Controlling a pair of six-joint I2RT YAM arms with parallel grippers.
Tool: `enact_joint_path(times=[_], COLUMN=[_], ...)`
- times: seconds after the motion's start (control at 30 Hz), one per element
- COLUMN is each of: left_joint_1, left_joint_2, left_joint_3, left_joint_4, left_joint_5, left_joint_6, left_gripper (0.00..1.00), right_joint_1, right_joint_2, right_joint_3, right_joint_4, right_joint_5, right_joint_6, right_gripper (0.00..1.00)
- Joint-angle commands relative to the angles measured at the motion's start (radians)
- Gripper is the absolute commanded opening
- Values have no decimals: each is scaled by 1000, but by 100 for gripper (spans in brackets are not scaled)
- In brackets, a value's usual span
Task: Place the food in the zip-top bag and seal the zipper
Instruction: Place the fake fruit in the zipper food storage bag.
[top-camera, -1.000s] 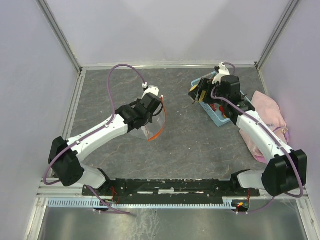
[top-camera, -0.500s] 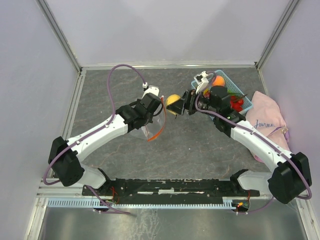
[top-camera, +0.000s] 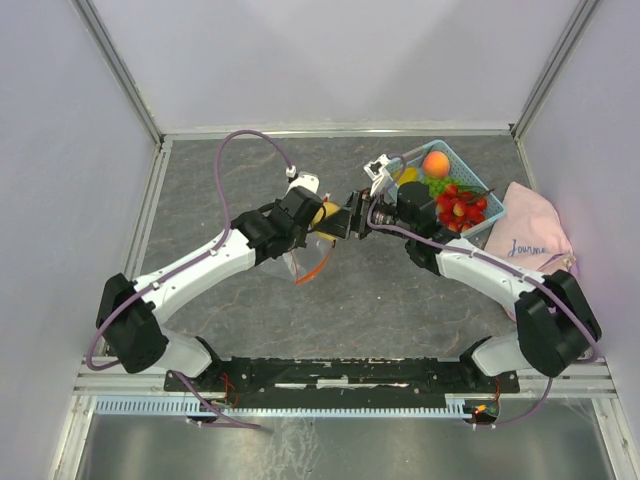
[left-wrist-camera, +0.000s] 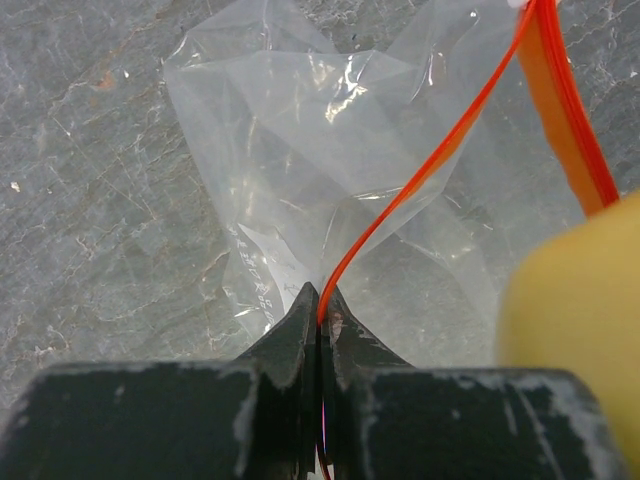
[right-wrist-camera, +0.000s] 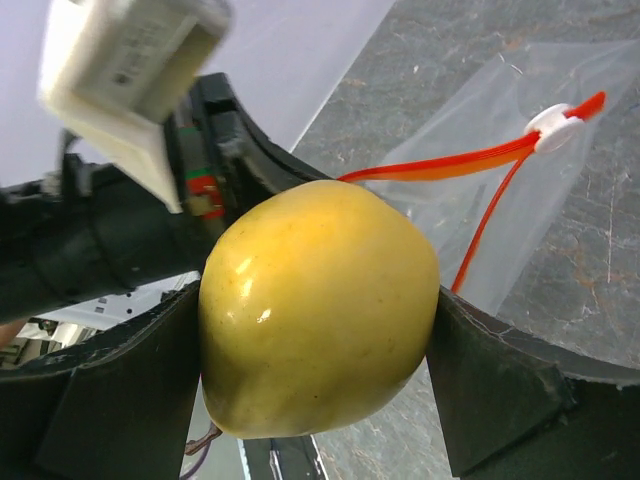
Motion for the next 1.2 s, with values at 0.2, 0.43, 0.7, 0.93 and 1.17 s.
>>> enact_joint_path(times=[0.2, 0.43, 0.7, 0.93, 1.17], left_joint_1=[5, 5, 8, 13, 19], left_joint_2=[-78, -89, -93, -89, -84], left_joint_3=[-19, -28, -32, -37, -36], left_joint_4=[64, 87, 92, 103, 107], left_joint_5=[31, 66, 67, 111, 142], left_joint_6=[-5, 3, -1, -4, -11], left_gripper=[3, 3, 3, 3, 3], right_joint_1=[3, 25, 60, 76, 78], right_joint_2=[92, 138, 138, 122, 75], right_joint_3=[-32, -10, 15, 32, 58], right_joint_4=[77, 57, -40, -54, -104], right_joint_5=[-3, -25, 19, 64, 87], right_joint_6=[-43, -85, -180, -179, -183], right_gripper=[59, 62, 74, 93, 99])
